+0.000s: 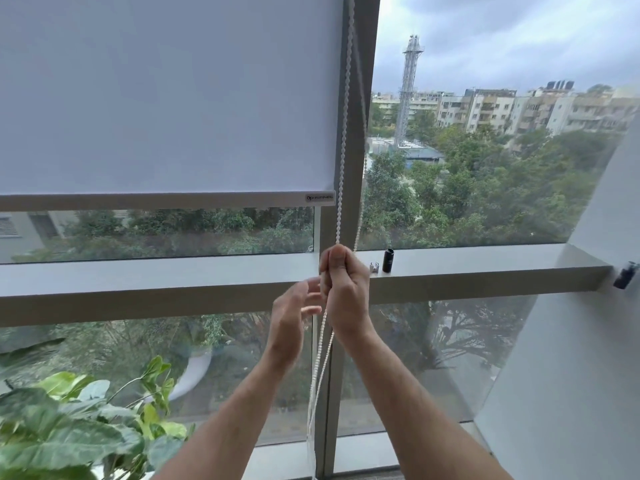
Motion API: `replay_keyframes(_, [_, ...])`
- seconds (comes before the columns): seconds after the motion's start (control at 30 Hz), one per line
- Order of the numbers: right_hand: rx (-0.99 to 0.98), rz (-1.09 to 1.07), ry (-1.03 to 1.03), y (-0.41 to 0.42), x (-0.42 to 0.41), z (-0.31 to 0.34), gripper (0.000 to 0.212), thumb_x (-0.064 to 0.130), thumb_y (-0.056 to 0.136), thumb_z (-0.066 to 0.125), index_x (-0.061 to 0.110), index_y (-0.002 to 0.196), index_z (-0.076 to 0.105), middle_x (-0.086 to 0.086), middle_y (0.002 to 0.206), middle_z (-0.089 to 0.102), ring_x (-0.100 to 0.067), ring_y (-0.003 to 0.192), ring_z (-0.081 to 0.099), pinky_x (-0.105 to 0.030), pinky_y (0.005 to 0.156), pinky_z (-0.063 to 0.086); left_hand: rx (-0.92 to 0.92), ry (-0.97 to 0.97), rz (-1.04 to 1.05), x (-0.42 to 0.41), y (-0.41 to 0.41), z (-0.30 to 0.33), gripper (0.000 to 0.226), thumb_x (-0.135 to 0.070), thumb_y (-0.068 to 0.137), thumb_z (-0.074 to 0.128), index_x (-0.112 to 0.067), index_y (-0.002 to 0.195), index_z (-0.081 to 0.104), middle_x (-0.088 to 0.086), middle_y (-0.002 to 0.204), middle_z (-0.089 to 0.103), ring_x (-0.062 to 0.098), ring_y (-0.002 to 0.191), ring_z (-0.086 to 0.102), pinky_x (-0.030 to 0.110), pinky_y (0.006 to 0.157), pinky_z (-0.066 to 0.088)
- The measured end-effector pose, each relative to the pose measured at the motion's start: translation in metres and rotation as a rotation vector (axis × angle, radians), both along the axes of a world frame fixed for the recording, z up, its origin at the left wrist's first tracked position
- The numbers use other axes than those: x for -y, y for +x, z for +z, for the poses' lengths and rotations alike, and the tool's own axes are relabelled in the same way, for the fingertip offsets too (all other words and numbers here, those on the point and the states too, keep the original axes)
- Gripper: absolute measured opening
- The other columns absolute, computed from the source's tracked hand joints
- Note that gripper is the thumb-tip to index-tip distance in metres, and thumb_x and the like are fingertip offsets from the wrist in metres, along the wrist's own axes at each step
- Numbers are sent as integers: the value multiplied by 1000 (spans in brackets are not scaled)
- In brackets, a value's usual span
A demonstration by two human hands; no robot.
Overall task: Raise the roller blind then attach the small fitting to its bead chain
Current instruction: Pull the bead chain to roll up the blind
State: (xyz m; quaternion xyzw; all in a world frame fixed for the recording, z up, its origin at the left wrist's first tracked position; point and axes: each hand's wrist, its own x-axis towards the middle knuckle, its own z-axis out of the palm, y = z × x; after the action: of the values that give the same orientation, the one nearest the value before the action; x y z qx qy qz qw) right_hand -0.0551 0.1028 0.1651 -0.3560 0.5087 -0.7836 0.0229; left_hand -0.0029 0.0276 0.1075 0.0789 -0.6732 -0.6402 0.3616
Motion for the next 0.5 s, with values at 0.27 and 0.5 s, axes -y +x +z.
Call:
replay_keyframes(0.27, [36,-7,113,6,-1,-46,40,40,99,44,27,62,54,14,51,40,-8,47,31,-27,45,27,-289,-29,-137,-19,-9,122,35,-36,102,38,-17,109,67,0,78,67,18,69,64,29,61,51])
replay_keyframes(0.5, [79,88,154,5,-7,-60,40,37,100,44,28,62,55,12,52,40,-7,47,31,-25,43,26,-311,-99,74,-36,-26,137,33,-23,102,44,-21,73,60,-6,51,37,11,45,31,30,44,23])
